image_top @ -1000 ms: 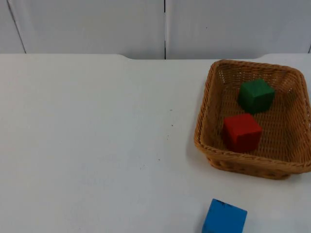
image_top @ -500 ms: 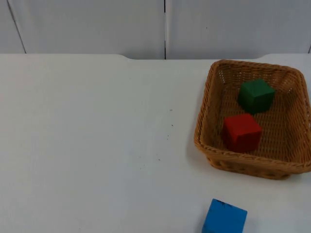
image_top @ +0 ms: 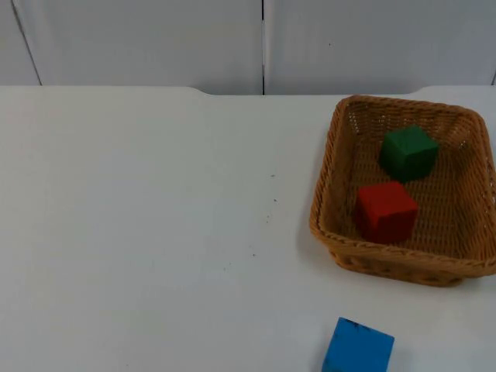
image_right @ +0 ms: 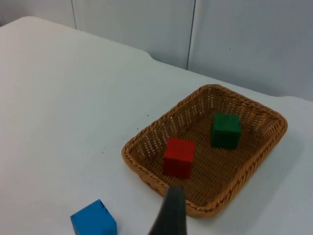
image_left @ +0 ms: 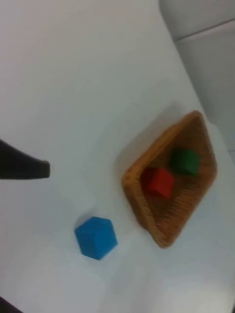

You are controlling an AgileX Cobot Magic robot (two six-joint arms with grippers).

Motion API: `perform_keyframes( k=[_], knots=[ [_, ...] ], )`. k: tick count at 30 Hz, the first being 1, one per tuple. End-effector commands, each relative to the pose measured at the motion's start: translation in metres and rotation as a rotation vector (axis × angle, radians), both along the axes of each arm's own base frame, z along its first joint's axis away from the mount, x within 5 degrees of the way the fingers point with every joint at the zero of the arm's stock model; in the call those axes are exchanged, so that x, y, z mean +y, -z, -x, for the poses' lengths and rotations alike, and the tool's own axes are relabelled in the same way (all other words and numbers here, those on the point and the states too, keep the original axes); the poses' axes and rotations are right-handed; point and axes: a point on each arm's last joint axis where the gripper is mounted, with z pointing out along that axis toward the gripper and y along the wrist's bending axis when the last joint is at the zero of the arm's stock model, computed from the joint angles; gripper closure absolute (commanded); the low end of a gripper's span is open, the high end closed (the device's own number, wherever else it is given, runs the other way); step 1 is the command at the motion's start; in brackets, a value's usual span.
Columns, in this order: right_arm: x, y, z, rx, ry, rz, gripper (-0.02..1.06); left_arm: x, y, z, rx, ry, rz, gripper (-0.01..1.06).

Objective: Pick up one cube with each hand and place exactly two cubes into the same basket, leaving the remaining cube outside.

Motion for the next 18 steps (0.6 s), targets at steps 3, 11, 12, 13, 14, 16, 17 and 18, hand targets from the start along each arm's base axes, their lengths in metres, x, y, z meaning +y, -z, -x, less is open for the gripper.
perform_keyframes(
  k=[3, 11, 12, 13, 14, 16, 17, 18],
  knots=[
    [-0.0006, 0.0015, 0.0014, 0.013, 0.005, 0.005, 0.35, 0.0021, 0.0047, -0.0002, 0.03, -0.024, -0.027, 0.27],
    [-0.0006, 0.0055, 0.0034, 0.057, -0.004, 0.024, 0.35, 0.0021, 0.0046, -0.0003, 0.028, -0.024, -0.026, 0.27],
    [-0.0006, 0.0057, 0.0035, 0.059, -0.004, 0.025, 0.35, 0.0021, 0.0046, -0.0003, 0.028, -0.024, -0.026, 0.27],
    [-0.0006, 0.0057, 0.0035, 0.059, -0.004, 0.025, 0.35, 0.0021, 0.0046, -0.0003, 0.028, -0.024, -0.026, 0.27],
    [-0.0006, 0.0059, 0.0036, 0.062, -0.005, 0.026, 0.35, 0.0022, 0.0046, -0.0004, 0.025, -0.023, -0.029, 0.27],
    [-0.0006, 0.0071, 0.0042, 0.076, -0.008, 0.031, 0.35, 0.0022, 0.0046, -0.0004, 0.022, -0.021, -0.032, 0.27],
    [-0.0006, 0.0071, 0.0042, 0.076, -0.008, 0.031, 0.35, 0.0022, 0.0046, -0.0004, 0.022, -0.021, -0.032, 0.27],
    [-0.0007, 0.0079, 0.0046, 0.084, -0.009, 0.035, 0.35, 0.0022, 0.0046, -0.0004, 0.022, -0.021, -0.032, 0.27]
  ],
)
